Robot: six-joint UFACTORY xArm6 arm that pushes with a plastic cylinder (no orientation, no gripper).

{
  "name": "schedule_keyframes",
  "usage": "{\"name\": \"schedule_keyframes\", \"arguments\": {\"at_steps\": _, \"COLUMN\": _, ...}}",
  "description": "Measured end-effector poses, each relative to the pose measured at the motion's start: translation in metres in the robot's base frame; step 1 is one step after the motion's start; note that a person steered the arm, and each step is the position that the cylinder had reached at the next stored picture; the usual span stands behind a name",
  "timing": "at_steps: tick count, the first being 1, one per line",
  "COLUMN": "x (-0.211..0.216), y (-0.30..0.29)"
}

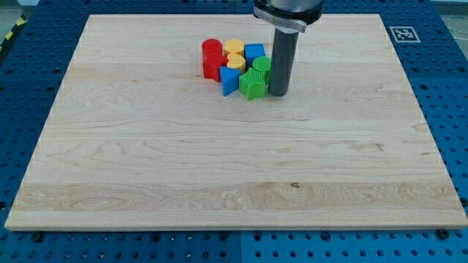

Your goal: Place your arm left to the blue triangle

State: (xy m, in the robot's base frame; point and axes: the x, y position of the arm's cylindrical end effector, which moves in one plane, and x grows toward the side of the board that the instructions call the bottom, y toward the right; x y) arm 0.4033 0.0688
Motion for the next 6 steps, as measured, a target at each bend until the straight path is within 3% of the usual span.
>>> {"name": "schedule_keyframes", "arguments": {"at_steps": 1, "x": 0.03, "y": 0.001}}
{"name": "schedule_keyframes", "arguments": {"at_steps": 2, "x": 0.065, "y": -0.032}}
{"name": "schedule_keyframes", "arguments": {"at_steps": 3, "x": 0.065, "y": -0.099}}
{"name": "schedule_keyframes", "arguments": {"at_steps": 4, "x": 0.042, "y": -0.126}}
{"name": "schedule_keyframes", "arguments": {"at_steps": 6, "x": -0.003, "y": -0.127}}
